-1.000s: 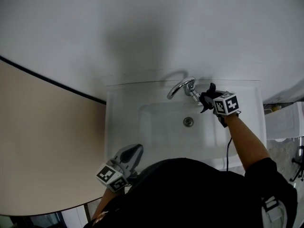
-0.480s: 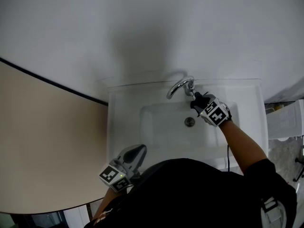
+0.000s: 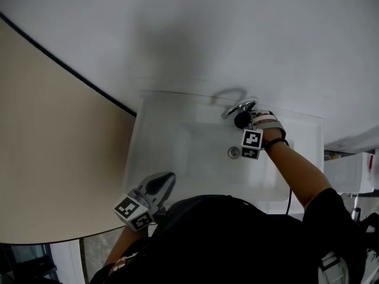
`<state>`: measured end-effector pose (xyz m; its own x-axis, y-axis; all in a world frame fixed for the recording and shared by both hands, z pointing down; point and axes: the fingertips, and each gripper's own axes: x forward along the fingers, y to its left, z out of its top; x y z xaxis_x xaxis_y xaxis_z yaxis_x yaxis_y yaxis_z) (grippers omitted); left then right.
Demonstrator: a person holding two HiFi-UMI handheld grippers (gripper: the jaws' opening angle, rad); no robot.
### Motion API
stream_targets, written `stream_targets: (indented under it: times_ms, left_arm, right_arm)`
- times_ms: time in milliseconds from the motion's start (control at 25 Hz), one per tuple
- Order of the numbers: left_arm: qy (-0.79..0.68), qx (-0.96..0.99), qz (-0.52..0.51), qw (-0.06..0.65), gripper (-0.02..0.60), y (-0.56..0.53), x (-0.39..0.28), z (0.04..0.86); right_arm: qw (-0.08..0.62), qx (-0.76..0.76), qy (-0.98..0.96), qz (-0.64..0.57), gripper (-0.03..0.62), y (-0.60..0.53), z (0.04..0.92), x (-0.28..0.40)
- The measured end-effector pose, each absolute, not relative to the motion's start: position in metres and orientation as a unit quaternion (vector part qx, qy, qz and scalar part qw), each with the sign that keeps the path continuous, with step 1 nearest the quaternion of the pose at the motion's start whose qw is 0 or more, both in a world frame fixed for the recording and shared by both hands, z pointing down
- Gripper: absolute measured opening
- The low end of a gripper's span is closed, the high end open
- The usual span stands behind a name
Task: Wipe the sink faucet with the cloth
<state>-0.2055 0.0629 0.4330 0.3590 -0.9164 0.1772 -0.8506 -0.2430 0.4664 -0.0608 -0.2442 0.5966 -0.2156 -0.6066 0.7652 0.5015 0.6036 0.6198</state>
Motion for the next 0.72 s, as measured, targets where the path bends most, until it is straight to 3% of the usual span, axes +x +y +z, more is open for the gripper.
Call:
stream_targets:
  times_ms: [240,520,720]
  left_arm:
    - [-0.561,0.785,-0.090,0.247,0.001,0.066,-0.211,0.435]
    - [-0.563,0.785,-0.086,0.244,0.000,0.078,-0.211,0.436]
    - [-0.580,0.769,-0.111,0.245,0.000,0.090,-0.228,0.435]
  right_arm:
    - [0.671,-0.113,-0.445,-0.582,0.135,-0.219,0.633,-0.069]
    - [0.758,-0.147,-0.307,-0.556,0.129,-0.233,0.661,-0.065]
    - [0.782,-0.163,-0.302,-0.521,0.132,-0.202,0.622,-0.044]
